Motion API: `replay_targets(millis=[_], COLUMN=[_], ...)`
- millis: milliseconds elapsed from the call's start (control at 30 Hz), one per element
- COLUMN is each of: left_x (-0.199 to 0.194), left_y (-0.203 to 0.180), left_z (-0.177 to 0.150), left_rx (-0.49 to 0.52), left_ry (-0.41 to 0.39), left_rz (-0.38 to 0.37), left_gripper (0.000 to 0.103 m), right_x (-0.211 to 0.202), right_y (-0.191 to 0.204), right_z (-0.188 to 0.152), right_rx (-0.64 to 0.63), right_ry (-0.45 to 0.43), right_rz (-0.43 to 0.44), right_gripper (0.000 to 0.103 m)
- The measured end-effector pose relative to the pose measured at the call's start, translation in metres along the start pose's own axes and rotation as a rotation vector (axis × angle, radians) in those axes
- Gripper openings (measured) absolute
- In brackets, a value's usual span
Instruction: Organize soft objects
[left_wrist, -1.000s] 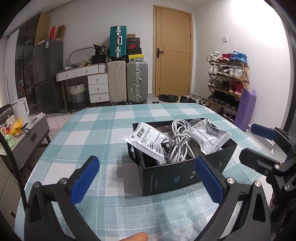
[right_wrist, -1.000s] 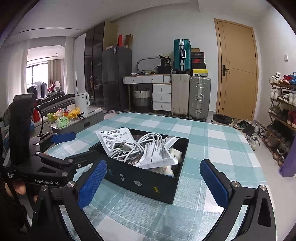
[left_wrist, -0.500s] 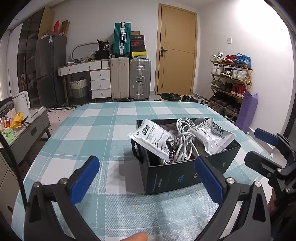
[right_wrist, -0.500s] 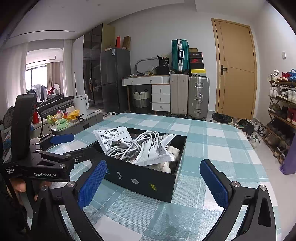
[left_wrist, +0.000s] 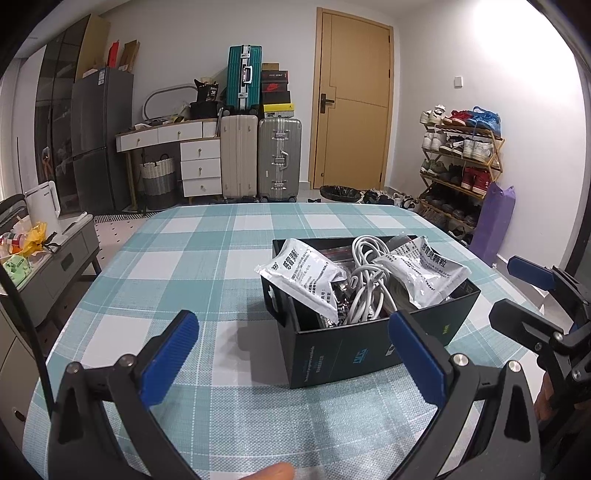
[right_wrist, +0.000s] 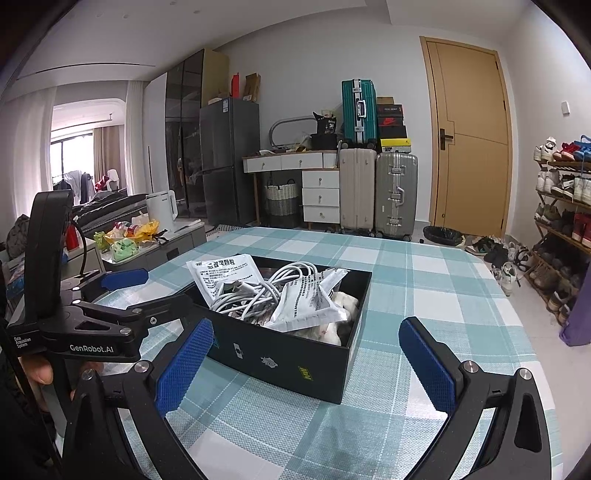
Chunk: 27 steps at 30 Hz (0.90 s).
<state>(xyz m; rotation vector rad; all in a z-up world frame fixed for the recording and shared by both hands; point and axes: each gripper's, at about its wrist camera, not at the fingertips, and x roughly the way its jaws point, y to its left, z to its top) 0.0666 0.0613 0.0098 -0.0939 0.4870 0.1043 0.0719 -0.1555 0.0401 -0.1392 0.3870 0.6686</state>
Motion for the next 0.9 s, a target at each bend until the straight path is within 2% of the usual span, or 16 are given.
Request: replay_targets(millis=[900], left_x=[-0.0003], left_y=[-0.0002], left_z=[0.0], left_rx=[0.002], left_ry=[-0.005], left_rz=[-0.001], left_gripper=[0.103], right_x=[0.0015], right_y=[0.0004], right_z=[-0.0008], right_rx=[0.0], right_ry=[0.0], right_rz=[-0.001], right_gripper=[0.102])
